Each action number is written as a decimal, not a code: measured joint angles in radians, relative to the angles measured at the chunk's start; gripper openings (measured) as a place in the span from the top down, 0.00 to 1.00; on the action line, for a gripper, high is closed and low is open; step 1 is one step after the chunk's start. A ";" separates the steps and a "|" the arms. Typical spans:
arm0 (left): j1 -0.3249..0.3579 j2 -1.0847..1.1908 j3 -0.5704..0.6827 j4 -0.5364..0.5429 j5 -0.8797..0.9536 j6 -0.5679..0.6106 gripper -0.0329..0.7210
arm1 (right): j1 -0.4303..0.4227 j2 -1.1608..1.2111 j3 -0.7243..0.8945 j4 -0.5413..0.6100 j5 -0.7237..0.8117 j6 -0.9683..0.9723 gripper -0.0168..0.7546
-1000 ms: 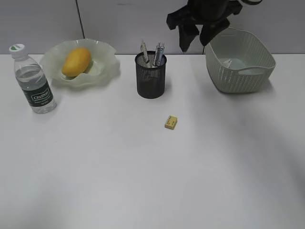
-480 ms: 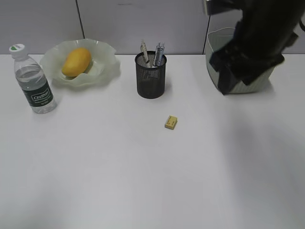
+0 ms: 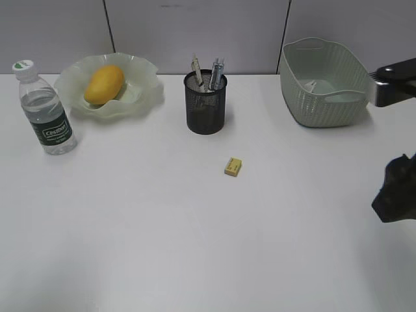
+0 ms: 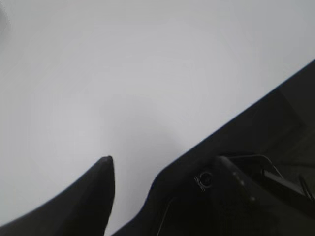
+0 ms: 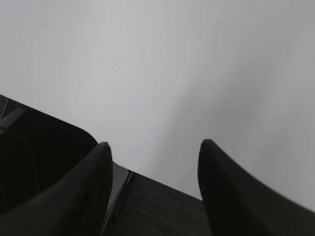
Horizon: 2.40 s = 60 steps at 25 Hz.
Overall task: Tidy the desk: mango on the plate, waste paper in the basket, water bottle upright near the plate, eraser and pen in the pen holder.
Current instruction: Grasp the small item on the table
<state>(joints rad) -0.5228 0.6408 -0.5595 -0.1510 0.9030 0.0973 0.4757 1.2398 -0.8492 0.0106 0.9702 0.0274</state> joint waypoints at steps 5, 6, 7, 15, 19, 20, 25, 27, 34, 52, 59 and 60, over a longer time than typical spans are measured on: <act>0.000 0.061 -0.048 0.000 -0.062 0.000 0.33 | 0.000 -0.163 0.058 0.000 0.006 0.017 0.40; 0.000 0.093 -0.071 0.001 -0.064 0.000 0.33 | 0.000 -0.194 0.070 0.000 0.006 0.017 0.40; 0.000 0.134 -0.099 0.002 -0.065 0.000 0.33 | 0.000 -0.222 0.083 0.000 0.007 0.018 0.40; 0.000 0.514 -0.400 -0.007 -0.077 0.000 0.33 | 0.000 -0.371 0.199 -0.011 0.008 0.020 0.40; -0.022 0.702 -0.563 -0.012 -0.067 0.000 0.33 | 0.000 -0.424 0.226 -0.011 0.008 0.022 0.40; -0.036 0.747 -0.602 -0.012 -0.065 0.000 0.33 | 0.000 -0.456 0.236 -0.011 0.008 0.023 0.40; -0.118 0.951 -0.772 -0.012 -0.039 0.000 0.33 | 0.000 -0.497 0.288 -0.011 0.009 0.029 0.40; -0.140 1.026 -0.839 -0.011 -0.012 -0.015 0.33 | 0.000 -0.512 0.293 -0.011 0.010 0.032 0.40; -0.195 1.279 -1.090 0.039 0.113 -0.137 0.33 | 0.000 -0.525 0.296 -0.017 0.010 0.037 0.40; -0.256 1.795 -1.633 0.158 0.307 -0.301 0.33 | 0.000 -0.525 0.296 -0.022 0.008 0.044 0.40; -0.256 1.848 -1.650 0.195 0.303 -0.303 0.33 | 0.000 -0.525 0.296 -0.023 0.008 0.047 0.40; -0.256 1.850 -1.650 0.202 0.292 -0.304 0.33 | 0.000 -0.525 0.296 -0.023 0.008 0.048 0.40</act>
<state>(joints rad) -0.7789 2.4904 -2.2092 0.0506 1.1954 -0.2069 0.4757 0.7151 -0.5537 -0.0121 0.9778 0.0750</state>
